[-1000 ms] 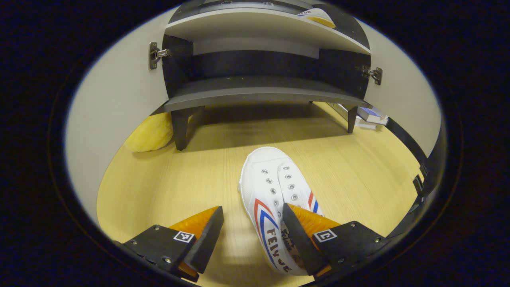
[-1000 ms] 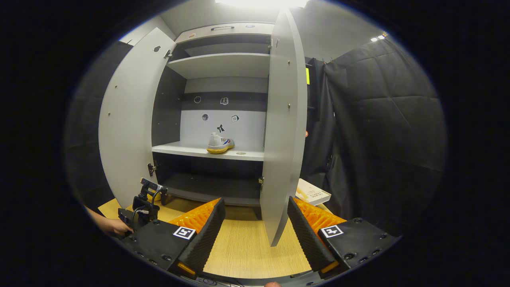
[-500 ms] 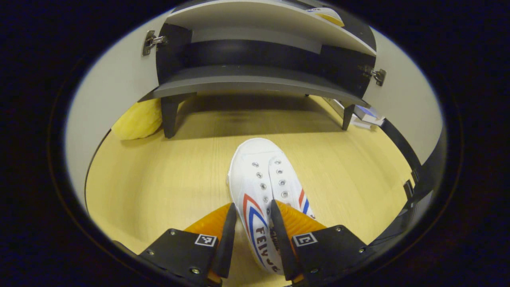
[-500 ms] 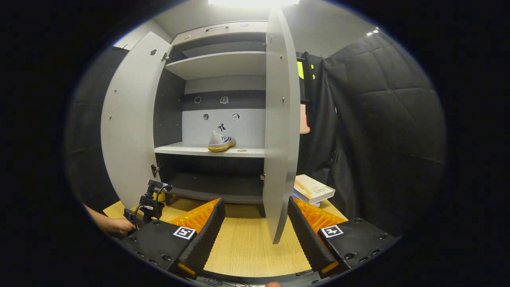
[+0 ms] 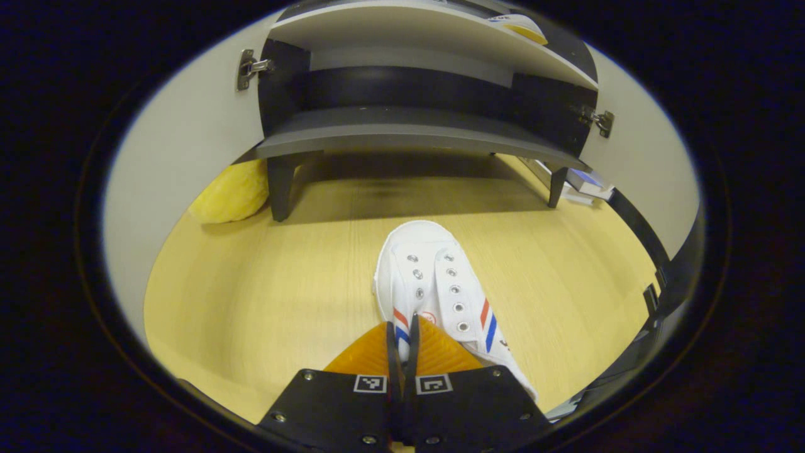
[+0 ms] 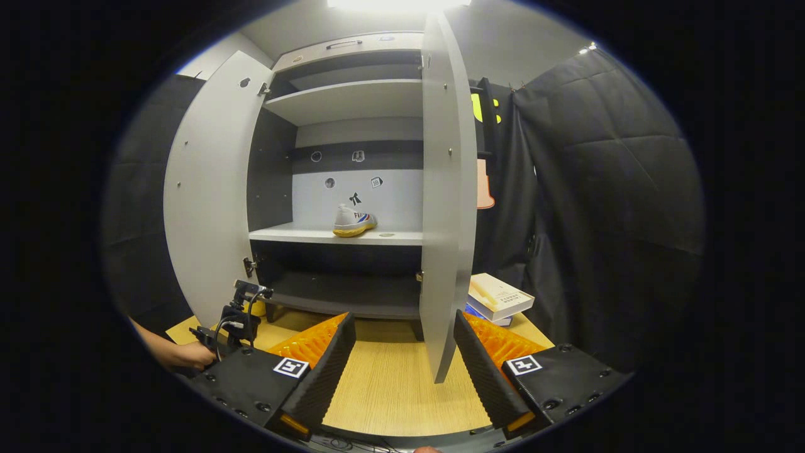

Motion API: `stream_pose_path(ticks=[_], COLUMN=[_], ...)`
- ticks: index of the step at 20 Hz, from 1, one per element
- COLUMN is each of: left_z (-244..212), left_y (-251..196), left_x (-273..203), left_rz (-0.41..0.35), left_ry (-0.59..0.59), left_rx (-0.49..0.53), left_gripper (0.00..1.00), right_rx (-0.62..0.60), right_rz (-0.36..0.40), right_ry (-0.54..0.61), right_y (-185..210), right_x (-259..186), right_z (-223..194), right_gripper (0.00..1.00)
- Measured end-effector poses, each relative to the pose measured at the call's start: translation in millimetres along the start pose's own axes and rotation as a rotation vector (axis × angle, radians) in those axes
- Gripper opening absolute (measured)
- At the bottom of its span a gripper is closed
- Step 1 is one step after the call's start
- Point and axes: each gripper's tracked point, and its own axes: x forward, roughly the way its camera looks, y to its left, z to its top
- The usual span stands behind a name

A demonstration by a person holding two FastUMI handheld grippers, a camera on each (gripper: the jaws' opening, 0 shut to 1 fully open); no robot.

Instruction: Grab one shoe with the right hand and put it into the shoe cabinet, grab the other shoe with the left hand and put it into the shoe cabinet; then close the right door with the right hand and the left door with the left hand.

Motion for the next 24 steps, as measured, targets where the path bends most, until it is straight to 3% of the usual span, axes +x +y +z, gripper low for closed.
stream_pose_path(ticks=[6,20,24], left_z=[17.6,98.0,89.0], left_y=[3.0,19.1,18.1], left_x=[-9.7,-89.1,-83.8], left_rz=[0.031,0.011,-0.011], left_ry=[-0.045,-0.267,-0.353], left_rx=[0.030,-0.051,-0.056], left_gripper=[0.01,0.01,0.01], right_rx=[-0.013,-0.024,-0.022], right_rz=[0.011,0.055,0.069], right_ry=[-0.023,-0.041,-0.041], right_y=[2.3,13.1,17.5], right_x=[-3.5,-7.9,-8.9], right_z=[6.5,14.9,13.1], right_gripper=[0.98,0.98,0.98])
